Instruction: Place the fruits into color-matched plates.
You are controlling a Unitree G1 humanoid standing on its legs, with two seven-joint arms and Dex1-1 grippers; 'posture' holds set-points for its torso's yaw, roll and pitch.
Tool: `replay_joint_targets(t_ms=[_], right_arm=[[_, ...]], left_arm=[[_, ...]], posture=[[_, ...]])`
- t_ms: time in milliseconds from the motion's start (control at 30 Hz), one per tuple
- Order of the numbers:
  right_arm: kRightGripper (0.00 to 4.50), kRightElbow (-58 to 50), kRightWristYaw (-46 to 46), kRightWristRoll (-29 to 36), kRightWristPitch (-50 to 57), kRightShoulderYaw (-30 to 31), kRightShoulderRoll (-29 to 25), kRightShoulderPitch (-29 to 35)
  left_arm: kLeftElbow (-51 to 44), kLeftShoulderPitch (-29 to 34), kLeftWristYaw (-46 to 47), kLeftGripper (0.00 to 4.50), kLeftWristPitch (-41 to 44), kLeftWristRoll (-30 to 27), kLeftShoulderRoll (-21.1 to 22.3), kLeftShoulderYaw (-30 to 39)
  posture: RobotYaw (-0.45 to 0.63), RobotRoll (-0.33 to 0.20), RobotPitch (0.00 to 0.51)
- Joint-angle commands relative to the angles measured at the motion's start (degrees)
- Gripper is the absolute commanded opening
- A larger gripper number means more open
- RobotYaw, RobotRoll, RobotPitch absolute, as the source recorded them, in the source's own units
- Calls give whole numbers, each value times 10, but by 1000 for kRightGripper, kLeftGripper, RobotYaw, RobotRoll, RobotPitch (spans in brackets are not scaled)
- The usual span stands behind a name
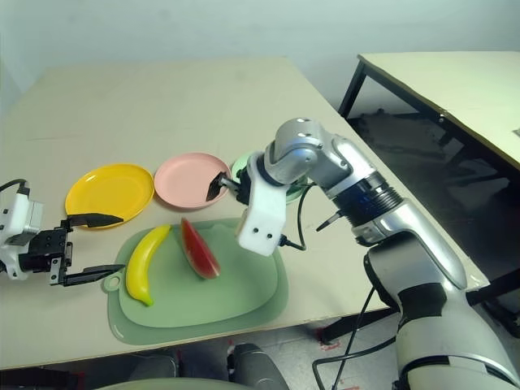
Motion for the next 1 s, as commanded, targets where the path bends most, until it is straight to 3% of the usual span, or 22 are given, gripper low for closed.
replay_joint_targets(t_ms=[33, 433, 800, 1000], right_arm=[[4463, -5, -8, -17, -1, 27, 29, -1], [4463, 2, -28, -54, 1, 69, 69, 8], [4463, 1, -21, -66, 15, 101, 73, 29], [4463, -3, -9, -72, 75, 101, 80, 54]], left_arm=[[-7, 1, 2, 4500, 5, 2, 4, 4], [-16, 11, 9, 4500, 7, -1, 3, 9], [-17, 11, 12, 4500, 6, -1, 2, 9], [-18, 12, 15, 4500, 5, -2, 1, 10]], posture=[[51, 0, 23], [57, 0, 29], [62, 0, 41], [69, 0, 41]])
